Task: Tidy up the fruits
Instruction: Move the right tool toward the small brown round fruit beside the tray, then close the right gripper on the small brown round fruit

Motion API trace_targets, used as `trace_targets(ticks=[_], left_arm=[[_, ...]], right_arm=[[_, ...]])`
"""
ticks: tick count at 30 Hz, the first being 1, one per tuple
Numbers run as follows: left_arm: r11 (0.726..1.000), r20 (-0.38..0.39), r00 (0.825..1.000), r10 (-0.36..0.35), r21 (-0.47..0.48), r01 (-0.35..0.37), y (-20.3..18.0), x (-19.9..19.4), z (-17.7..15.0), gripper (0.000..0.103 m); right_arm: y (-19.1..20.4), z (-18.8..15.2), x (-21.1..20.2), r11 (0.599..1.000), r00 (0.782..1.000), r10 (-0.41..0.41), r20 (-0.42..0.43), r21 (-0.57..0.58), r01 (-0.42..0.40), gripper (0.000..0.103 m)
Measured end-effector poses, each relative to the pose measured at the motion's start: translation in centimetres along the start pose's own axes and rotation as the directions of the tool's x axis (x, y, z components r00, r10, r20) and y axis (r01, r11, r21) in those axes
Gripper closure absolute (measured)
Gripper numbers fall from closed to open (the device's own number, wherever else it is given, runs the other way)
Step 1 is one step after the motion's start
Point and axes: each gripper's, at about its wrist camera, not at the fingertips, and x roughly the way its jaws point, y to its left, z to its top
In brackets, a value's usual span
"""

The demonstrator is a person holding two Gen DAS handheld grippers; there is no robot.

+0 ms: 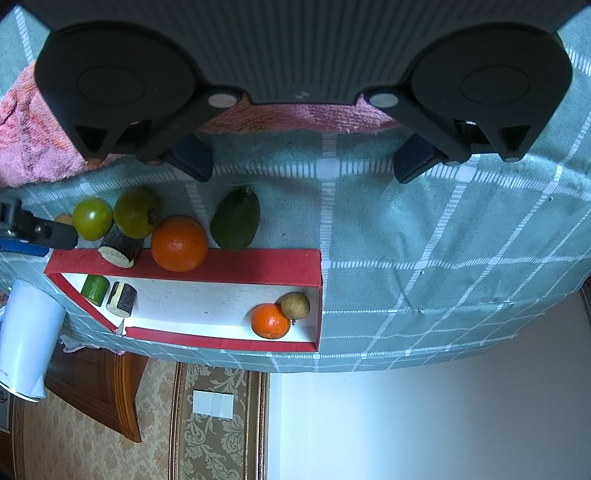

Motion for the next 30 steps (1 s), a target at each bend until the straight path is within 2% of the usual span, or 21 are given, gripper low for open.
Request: trace_targets(ticks=[5,9,14,17,23,26,27,30], left_arm=[[1.000,0.000,1.000,0.000,0.000,0.000,0.0,0.0,0.0,0.000],[1.000,0.000,1.000,0.000,0.000,0.000,0.0,0.0,0.0,0.000],[1.000,0.000,1.000,0.000,0.000,0.000,0.0,0.0,0.0,0.000],[1.000,0.001,1.000,0.000,-0.001,0.000,0.0,0.0,-0.1,0.000],[1.000,0.001,1.000,-0.001,-0.001,0.001,0.0,0.0,-0.1,0.000],[1.000,0.001,1.000,-0.001,-0.001,0.001,0.1,0.0,-0.1,0.000],[1.000,0.001,1.000,-0.001,-0.001,0.001,0.0,0.0,-0.1,0.000],[1.000,0.001,1.000,-0.001,-0.001,0.001,0.1,0.0,-0.1,0.000]], right_arm=[[-1.7,0.2,0.7,0.997,0.999,-0.015,-0.032,0.072,0.018,0.042],[-2.1,0.3,0.9,0.996,0.998,-0.029,-0.047,0.085,0.033,0.054],[-3.3,0.3,0.0,0.988,0.999,-0.044,-0.018,0.149,0.047,0.054],[-3.1,0.3,0.7,0.991,0.997,-0.041,-0.069,0.121,0.049,0.054],[-1.9,0.2,2.0,0.995,0.993,-0.042,-0.107,0.087,0.052,0.055],[-1.7,0.2,2.2,0.996,0.993,-0.051,-0.108,0.066,0.058,0.068],[-1.7,0.2,2.3,0.996,0.993,-0.051,-0.111,0.065,0.058,0.075],[-1.7,0.2,2.3,0.996,0.992,-0.053,-0.111,0.064,0.061,0.077]])
